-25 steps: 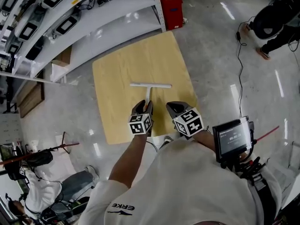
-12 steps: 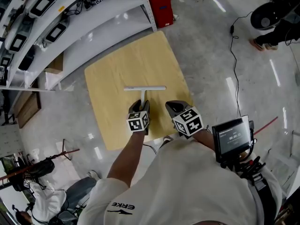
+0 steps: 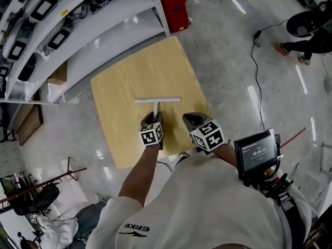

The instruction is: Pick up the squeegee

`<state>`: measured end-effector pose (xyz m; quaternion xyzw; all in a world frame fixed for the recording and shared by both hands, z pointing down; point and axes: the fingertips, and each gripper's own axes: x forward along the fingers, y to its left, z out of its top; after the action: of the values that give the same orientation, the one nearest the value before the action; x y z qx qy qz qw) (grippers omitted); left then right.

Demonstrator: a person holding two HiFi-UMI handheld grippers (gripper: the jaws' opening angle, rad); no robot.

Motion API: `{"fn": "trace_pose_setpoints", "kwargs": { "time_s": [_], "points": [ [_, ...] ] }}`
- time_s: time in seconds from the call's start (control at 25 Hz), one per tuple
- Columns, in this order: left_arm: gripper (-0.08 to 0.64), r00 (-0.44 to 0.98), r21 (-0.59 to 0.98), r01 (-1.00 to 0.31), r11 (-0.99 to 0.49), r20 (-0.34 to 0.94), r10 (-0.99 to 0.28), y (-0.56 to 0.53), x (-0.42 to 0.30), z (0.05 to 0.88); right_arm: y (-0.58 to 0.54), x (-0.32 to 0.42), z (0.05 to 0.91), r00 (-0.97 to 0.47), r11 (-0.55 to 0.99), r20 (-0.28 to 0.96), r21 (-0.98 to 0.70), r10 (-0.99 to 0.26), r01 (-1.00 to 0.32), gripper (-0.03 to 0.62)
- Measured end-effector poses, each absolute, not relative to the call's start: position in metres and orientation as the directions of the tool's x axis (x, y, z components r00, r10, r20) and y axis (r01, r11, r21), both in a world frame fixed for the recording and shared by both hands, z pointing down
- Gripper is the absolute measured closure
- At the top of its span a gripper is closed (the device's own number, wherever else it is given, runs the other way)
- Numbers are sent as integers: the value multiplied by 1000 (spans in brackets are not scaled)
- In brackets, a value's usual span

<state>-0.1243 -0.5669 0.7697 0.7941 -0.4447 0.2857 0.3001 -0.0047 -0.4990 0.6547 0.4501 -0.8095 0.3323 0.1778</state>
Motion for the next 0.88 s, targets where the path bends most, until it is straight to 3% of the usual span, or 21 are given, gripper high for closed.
{"fn": "trace_pose_setpoints", "kwargs": {
  "time_s": [0.24, 0.88],
  "points": [
    [474, 428, 201, -882, -427, 721, -545, -570, -127, 771, -500, -3, 656, -532, 382, 593, -369, -604, -847, 588],
    [479, 429, 236, -897, -374, 669, -607, -559, -139, 754, -501, -11, 651, -557, 427, 579, -358, -596, -830, 588]
  ]
}}
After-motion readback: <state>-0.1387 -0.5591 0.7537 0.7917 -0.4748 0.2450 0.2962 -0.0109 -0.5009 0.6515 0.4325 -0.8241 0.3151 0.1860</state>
